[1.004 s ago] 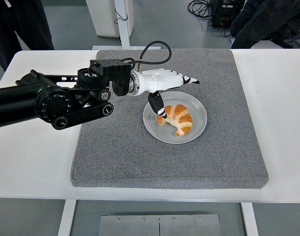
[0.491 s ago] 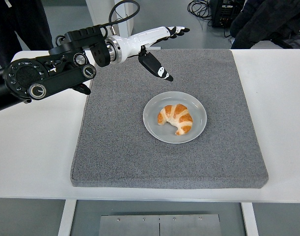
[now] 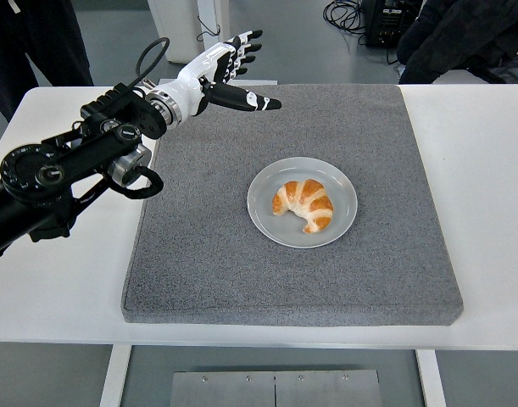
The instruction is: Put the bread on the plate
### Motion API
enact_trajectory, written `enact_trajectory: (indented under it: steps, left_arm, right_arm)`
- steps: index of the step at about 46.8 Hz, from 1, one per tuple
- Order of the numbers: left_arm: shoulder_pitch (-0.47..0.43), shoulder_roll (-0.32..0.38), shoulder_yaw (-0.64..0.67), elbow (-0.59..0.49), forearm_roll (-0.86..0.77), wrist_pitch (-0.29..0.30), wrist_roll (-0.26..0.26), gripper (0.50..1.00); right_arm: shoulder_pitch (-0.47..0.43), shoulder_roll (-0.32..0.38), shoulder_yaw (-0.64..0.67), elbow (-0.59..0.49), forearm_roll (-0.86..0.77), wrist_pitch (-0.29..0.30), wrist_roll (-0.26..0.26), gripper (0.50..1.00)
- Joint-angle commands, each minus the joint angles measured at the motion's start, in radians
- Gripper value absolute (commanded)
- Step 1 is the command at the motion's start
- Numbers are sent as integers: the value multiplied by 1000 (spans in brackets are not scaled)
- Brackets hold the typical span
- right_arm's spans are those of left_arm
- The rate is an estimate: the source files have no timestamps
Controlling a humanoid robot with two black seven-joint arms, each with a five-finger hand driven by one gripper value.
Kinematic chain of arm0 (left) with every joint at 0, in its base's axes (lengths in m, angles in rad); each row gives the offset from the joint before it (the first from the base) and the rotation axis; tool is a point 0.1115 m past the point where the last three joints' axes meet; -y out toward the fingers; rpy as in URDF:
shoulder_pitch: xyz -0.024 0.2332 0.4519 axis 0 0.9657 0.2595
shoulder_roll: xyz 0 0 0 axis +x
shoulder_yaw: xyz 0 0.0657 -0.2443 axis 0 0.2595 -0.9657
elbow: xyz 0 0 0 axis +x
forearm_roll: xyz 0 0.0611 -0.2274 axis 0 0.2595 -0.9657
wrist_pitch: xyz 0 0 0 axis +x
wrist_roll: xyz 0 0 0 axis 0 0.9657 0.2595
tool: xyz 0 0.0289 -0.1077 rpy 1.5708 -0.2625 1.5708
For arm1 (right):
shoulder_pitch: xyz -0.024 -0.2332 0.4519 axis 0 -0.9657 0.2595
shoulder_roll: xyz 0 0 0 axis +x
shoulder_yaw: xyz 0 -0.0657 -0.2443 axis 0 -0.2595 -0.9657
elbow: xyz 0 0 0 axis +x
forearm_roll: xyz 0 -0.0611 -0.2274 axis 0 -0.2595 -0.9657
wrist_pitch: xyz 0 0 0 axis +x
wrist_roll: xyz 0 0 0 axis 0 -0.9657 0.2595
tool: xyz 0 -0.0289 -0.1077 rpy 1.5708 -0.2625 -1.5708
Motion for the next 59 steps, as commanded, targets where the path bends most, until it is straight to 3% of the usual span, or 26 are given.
enact_trajectory:
  steps: [1,8,26,42,59]
  left_arm:
    - [36,-39,-103,64,-86,-11,-5,1000]
    - [39,-130,-164,228,-207,-80,-6,1000]
    - [13,-213,-229,455,-431,-217,-19,1000]
    - [-8,-286,-238,756,-532,-459,-89,1000]
    - [-13,-286,-241,770,-566,-475,-91,1000]
  right_arm:
    - [-1,0,0,0,0,0,0,1000]
    - [0,0,0,0,0,0,0,1000]
    - [0,0,0,0,0,0,0,1000]
    - [-1,0,2,8,0,2,-1,1000]
    - [0,0,0,6,-2,2,0,1000]
